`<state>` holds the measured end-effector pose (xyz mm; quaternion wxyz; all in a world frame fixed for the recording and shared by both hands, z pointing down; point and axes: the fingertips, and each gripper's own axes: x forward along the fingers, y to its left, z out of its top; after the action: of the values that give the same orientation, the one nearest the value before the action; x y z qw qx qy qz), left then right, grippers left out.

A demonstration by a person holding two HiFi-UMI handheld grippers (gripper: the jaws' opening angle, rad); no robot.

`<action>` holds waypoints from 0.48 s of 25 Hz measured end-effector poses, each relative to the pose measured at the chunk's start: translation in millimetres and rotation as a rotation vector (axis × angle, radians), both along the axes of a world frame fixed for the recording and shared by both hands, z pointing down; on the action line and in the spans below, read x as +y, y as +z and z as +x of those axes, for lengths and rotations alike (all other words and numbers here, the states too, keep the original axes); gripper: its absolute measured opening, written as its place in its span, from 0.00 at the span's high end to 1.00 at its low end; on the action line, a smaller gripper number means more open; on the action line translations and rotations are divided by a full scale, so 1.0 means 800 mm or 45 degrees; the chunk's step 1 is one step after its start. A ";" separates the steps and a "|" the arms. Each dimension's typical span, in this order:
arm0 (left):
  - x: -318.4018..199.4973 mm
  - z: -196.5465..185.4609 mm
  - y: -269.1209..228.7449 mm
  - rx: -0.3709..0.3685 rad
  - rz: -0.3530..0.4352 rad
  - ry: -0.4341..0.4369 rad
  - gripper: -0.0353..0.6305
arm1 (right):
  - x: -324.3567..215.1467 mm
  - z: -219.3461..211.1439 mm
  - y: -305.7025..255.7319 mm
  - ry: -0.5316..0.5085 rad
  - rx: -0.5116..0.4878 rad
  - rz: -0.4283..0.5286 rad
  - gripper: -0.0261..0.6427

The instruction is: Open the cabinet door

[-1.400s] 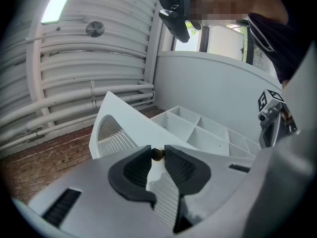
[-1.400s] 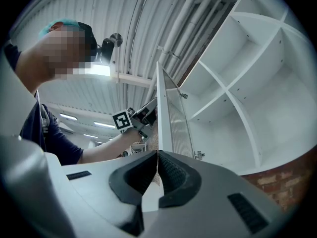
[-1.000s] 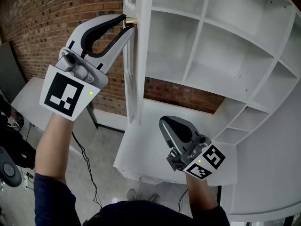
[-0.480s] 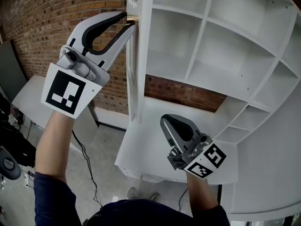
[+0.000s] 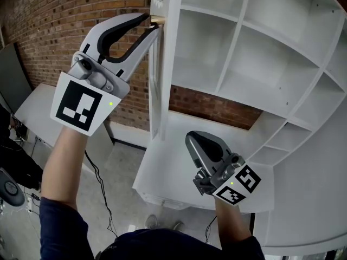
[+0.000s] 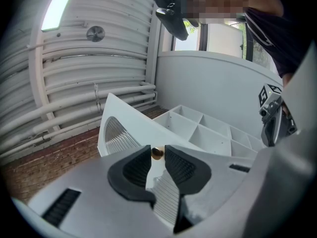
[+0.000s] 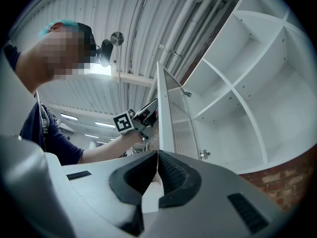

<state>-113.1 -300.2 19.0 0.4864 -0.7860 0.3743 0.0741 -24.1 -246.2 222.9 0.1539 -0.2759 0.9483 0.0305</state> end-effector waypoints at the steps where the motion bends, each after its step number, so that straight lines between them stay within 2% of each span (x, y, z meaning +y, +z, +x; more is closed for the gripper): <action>1: 0.001 -0.001 0.001 0.007 -0.004 0.002 0.81 | 0.000 0.000 0.000 -0.001 0.001 -0.001 0.92; 9: 0.023 -0.008 0.013 0.058 -0.029 0.026 0.82 | 0.004 -0.005 -0.001 -0.005 0.009 -0.006 0.92; 12: 0.034 -0.006 0.035 0.090 -0.067 0.046 0.87 | 0.006 -0.005 0.002 -0.013 0.013 -0.005 0.92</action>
<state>-117.6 -273.2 47.0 0.4505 -0.8020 0.3790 0.1008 -27.9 -241.0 224.1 0.1485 -0.2713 0.9505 0.0292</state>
